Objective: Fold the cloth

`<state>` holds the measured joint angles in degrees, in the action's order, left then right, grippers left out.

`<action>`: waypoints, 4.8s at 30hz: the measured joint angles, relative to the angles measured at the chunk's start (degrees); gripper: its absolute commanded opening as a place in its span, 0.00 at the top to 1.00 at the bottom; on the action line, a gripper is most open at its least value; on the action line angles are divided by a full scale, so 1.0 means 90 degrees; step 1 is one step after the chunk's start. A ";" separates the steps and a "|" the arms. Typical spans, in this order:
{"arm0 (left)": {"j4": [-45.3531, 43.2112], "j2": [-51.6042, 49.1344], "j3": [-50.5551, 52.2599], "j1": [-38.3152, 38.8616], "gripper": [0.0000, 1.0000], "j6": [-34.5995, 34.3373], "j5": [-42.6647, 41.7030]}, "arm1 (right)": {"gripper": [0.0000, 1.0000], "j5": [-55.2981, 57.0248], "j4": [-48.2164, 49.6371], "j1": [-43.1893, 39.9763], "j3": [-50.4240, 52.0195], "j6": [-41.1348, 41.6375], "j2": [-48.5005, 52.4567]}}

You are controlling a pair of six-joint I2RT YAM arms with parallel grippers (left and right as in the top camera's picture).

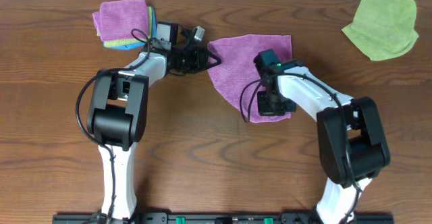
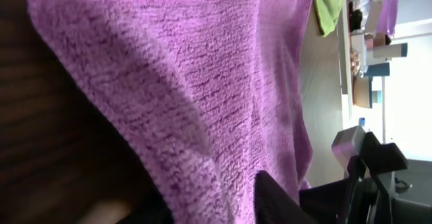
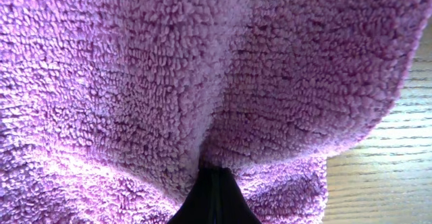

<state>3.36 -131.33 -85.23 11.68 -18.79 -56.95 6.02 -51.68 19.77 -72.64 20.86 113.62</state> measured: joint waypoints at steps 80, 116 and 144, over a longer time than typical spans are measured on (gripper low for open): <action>0.3779 -0.0750 -0.1569 -0.0141 0.28 0.2761 -0.0738 | 0.99 -0.0119 0.0493 -0.0102 0.0056 -0.0053 -0.0180; 0.3662 -0.0845 -0.1569 0.0357 0.94 0.2613 -0.0838 | 0.99 -0.0119 0.0753 -0.0102 0.0056 -0.0056 -0.0180; 0.3536 -0.0187 -0.3036 0.0799 0.94 0.1248 0.0236 | 0.99 -0.0199 0.0704 -0.0100 0.0056 -0.0056 -0.0180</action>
<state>35.18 -133.01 -112.55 18.87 -7.55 -54.83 4.23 -45.34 18.87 -72.14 20.36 112.01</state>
